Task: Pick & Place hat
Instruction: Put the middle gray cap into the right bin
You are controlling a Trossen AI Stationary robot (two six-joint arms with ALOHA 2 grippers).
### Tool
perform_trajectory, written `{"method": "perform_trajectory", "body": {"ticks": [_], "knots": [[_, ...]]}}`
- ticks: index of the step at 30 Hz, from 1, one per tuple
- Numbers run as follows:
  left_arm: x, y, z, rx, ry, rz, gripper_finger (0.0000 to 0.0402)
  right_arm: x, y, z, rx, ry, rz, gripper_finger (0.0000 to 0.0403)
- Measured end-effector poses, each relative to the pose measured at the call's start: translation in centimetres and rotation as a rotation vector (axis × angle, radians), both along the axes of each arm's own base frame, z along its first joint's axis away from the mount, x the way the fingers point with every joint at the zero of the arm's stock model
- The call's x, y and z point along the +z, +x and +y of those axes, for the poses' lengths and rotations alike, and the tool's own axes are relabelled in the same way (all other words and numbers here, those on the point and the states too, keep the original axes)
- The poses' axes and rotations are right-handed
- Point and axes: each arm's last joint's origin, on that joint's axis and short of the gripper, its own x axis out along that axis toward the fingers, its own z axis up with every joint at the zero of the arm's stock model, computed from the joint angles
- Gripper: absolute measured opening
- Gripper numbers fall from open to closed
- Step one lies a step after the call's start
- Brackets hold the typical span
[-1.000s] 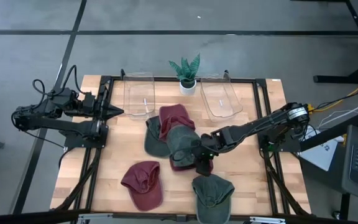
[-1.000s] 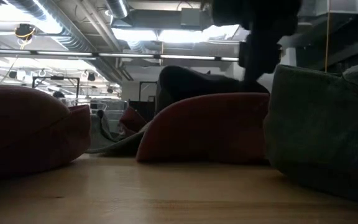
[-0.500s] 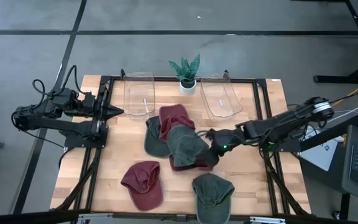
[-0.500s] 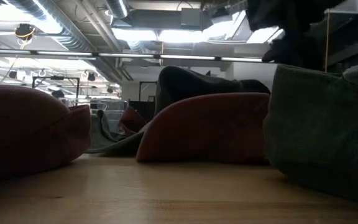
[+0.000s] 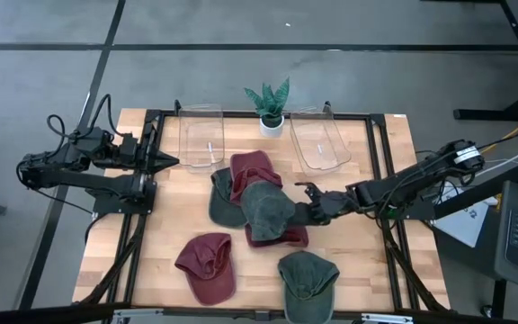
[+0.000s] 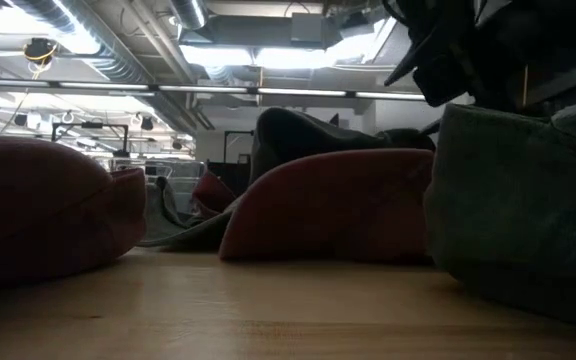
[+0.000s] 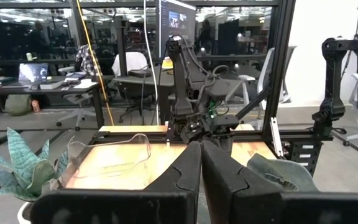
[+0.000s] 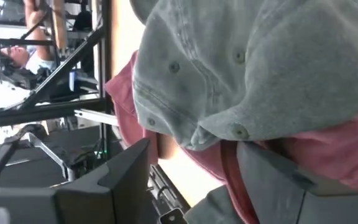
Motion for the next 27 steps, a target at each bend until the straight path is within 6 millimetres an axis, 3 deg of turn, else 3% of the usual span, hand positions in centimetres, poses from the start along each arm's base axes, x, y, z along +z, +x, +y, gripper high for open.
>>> {"method": "perform_trajectory", "body": {"ticks": [17, 27], "knots": [[0.0, 0.0, 0.0, 0.000, 0.000, 0.000, 0.0010, -2.6, 5.2, 1.6, -0.036, 0.081, 0.108, 0.0239], [0.0, 0.0, 0.0, 0.000, 0.000, -0.001, 0.0011, -4.2, 4.5, 1.3, 0.019, -0.003, 0.248, 0.0239]]}}
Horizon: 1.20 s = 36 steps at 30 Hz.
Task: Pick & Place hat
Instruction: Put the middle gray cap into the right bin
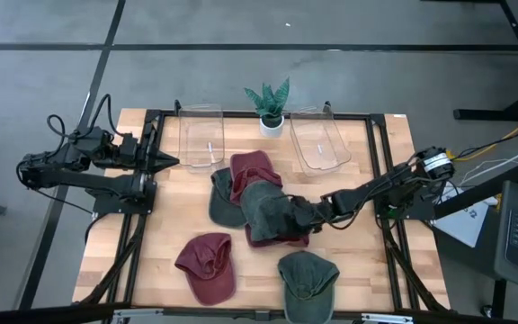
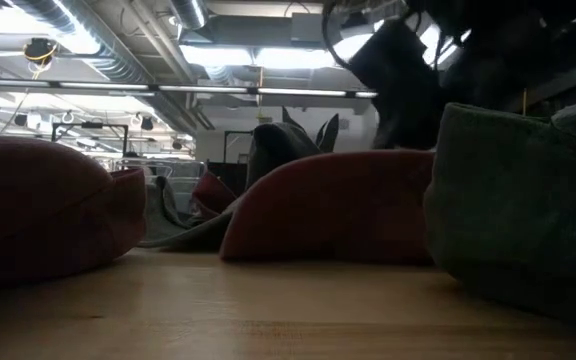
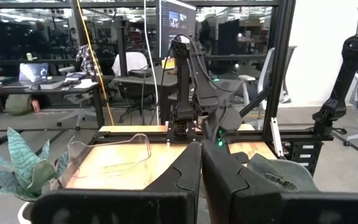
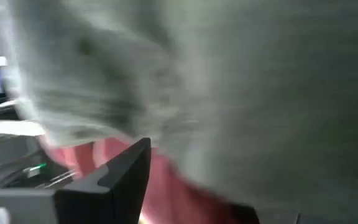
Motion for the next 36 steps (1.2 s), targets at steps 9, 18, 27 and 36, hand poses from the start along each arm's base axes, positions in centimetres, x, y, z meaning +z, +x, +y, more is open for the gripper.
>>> {"method": "perform_trajectory", "body": {"ticks": [9, 18, 27, 36], "knots": [[0.0, 0.0, 0.0, 0.000, 0.000, 0.000, 0.0012, 0.4, 0.4, -0.3, -0.100, -0.037, -0.043, 0.0206], [0.0, 0.0, 0.0, 0.000, 0.000, 0.000, 0.0009, 1.5, 0.8, -0.2, -0.054, -0.066, -0.152, 0.0081], [0.0, 0.0, 0.0, 0.000, 0.000, 0.000, 0.0012, 5.5, 0.5, -0.7, 0.012, -0.234, -0.338, 0.0016], [0.0, 0.0, 0.0, 0.000, 0.000, 0.000, 0.0010, 12.7, 0.5, -2.5, 0.043, -0.542, -0.490, 0.0008]]}}
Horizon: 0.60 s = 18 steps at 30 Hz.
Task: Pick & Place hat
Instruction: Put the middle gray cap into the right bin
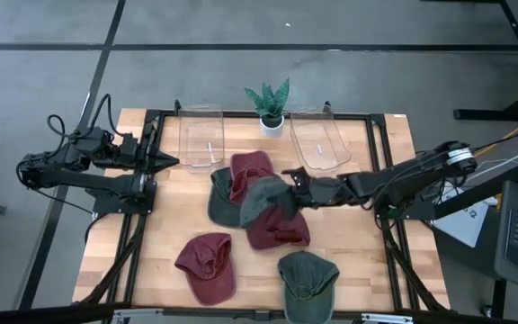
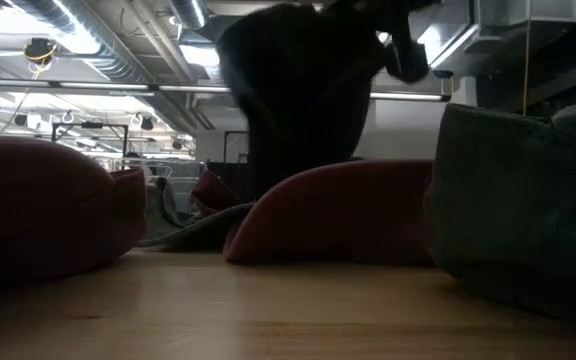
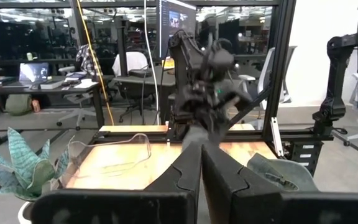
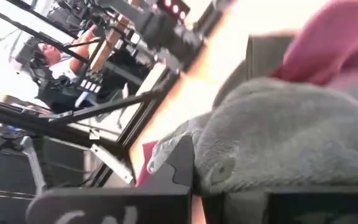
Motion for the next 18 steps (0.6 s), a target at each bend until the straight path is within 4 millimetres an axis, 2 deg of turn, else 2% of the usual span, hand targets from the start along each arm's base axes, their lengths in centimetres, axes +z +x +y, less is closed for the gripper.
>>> {"method": "perform_trajectory", "body": {"ticks": [4, 10, 14, 18], "knots": [[0.0, 0.0, 0.0, 0.000, 0.000, 0.000, 0.0013, 3.2, -0.6, -0.9, -0.033, -0.125, 0.001, 0.0007], [0.0, 0.0, 0.0, 0.000, 0.000, 0.001, 0.0010, 6.9, -1.6, -2.4, -0.112, -0.255, 0.024, 0.0007], [0.0, 0.0, 0.0, 0.000, 0.000, 0.000, 0.0008, 8.6, -2.6, -3.7, -0.195, -0.322, 0.064, 0.0006], [0.0, 0.0, 0.0, 0.000, 0.000, 0.001, 0.0010, 9.2, -4.0, -5.1, -0.285, -0.346, 0.116, 0.0006]]}}
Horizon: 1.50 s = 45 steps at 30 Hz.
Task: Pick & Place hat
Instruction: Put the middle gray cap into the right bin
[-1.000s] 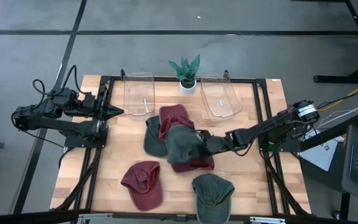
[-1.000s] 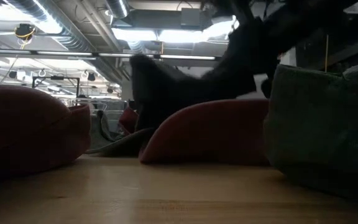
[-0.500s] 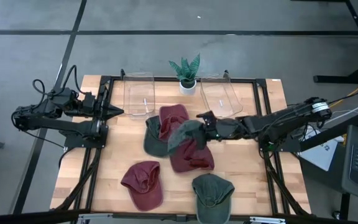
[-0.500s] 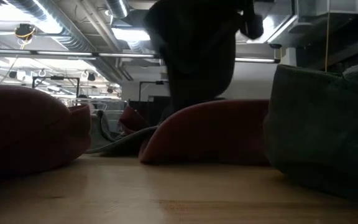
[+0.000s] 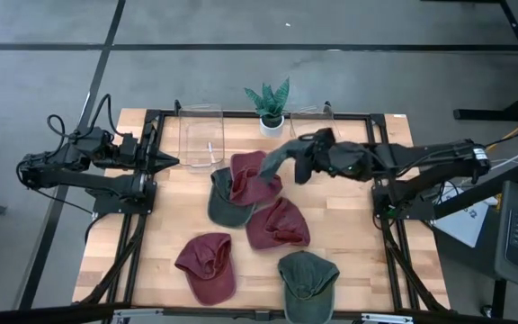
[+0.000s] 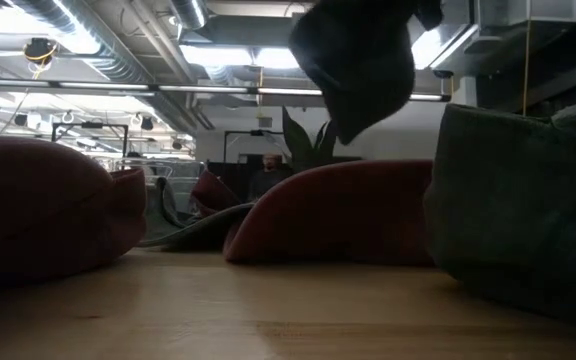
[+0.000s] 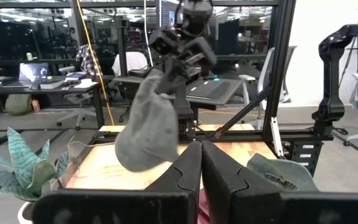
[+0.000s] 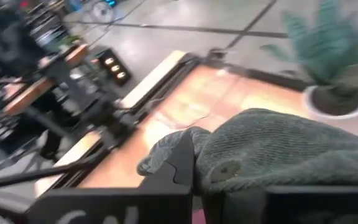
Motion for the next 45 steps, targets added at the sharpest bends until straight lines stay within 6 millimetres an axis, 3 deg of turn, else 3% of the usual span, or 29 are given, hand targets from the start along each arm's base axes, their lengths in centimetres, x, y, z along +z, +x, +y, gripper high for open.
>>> {"method": "perform_trajectory", "body": {"ticks": [18, 28, 41, 45], "knots": [[0.0, 0.0, 0.0, 0.000, 0.000, 0.000, 0.0013, 0.0, -5.1, -5.0, -0.333, 0.126, 0.097, 0.0010], [0.0, 0.0, 0.0, 0.000, 0.000, 0.000, 0.0009, -1.0, -5.0, -8.1, -0.329, 0.170, 0.206, 0.0011], [0.0, 0.0, 0.0, 0.000, 0.000, -0.001, 0.0013, -1.7, -4.8, -12.7, -0.292, 0.247, 0.193, 0.0012], [0.0, 0.0, 0.0, 0.000, 0.000, 0.000, 0.0011, -2.8, -4.9, -13.5, -0.242, 0.306, 0.127, 0.0012]]}}
